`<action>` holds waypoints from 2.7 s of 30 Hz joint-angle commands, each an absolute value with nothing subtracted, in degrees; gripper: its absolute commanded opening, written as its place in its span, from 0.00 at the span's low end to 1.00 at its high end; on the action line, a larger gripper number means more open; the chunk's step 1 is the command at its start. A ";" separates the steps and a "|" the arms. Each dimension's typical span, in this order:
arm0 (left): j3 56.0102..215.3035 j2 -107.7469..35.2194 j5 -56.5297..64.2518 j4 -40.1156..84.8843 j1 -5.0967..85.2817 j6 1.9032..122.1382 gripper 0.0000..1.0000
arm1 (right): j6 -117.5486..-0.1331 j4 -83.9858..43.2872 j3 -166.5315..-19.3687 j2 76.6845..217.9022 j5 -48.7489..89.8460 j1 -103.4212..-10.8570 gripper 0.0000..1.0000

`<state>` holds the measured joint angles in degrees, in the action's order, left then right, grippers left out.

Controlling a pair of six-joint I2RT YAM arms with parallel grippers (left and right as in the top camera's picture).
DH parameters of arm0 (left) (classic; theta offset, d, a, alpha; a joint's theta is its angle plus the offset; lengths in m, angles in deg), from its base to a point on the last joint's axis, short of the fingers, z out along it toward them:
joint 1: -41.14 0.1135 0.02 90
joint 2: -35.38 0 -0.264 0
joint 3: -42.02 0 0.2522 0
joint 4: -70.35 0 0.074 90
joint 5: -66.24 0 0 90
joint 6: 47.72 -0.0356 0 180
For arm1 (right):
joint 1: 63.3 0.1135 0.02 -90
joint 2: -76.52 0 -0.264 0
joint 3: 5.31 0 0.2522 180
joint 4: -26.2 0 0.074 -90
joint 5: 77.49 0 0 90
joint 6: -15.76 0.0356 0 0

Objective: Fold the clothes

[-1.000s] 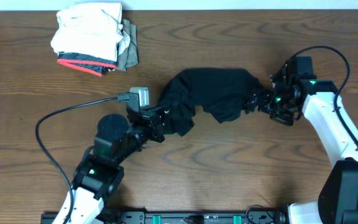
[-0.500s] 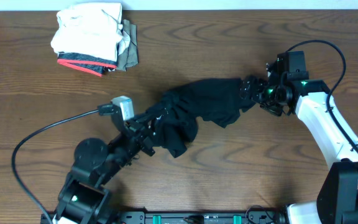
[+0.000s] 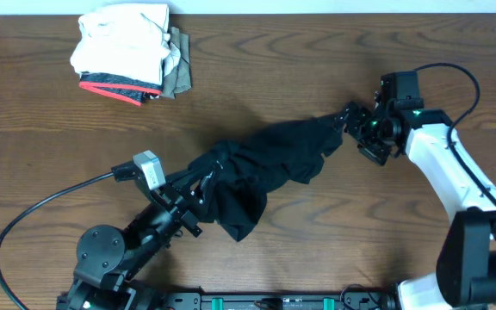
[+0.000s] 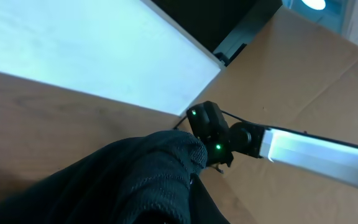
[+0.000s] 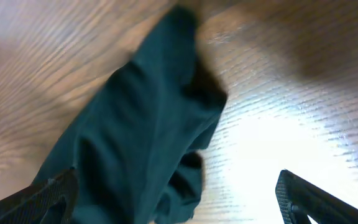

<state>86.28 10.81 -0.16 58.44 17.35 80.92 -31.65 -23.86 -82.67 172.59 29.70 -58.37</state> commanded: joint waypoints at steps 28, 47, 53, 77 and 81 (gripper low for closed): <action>92.88 11.61 -35.77 32.97 17.33 78.14 0.06 | -75.65 -15.86 -82.43 177.90 31.84 -59.12 0.99; 92.88 11.42 -53.45 28.76 17.33 78.16 0.07 | -84.22 -15.79 -81.64 177.90 39.99 -54.79 0.99; 92.88 11.15 -53.45 27.84 17.33 78.14 0.06 | -84.65 -14.96 -79.45 177.90 39.71 -52.39 0.99; 92.86 11.15 -55.50 23.82 17.33 78.45 0.06 | -84.50 -5.30 -73.95 177.90 48.89 -53.11 0.96; 92.86 11.15 -55.48 23.40 17.33 80.15 0.07 | -83.69 -4.45 -73.68 177.90 50.66 -53.11 0.98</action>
